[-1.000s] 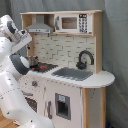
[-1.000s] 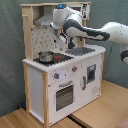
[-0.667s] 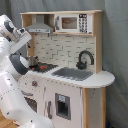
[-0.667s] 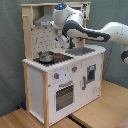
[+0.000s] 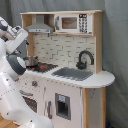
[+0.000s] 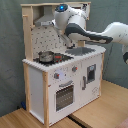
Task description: Play with the kitchen
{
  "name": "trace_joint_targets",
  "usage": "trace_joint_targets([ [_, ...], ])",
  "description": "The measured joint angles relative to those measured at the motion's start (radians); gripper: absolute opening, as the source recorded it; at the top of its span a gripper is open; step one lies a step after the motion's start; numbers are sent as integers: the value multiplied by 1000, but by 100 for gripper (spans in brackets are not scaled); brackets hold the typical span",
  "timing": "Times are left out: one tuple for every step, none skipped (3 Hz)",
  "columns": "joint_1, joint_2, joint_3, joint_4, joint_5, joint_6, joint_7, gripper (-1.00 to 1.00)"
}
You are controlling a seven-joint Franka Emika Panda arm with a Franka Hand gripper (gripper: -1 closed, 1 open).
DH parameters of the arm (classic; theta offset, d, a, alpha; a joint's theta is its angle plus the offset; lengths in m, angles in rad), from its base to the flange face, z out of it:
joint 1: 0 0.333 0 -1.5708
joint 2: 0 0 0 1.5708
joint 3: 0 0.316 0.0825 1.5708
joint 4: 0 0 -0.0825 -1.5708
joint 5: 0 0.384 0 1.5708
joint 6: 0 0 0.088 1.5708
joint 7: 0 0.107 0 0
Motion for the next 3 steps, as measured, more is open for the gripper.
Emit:
trace_joint_targets([
  [36, 0, 0, 0, -111, -32, -30, 100],
  [64, -3, 0, 0, -210, -46, -70, 100],
  [84, -13, 0, 0, -307, -46, -126, 100],
])
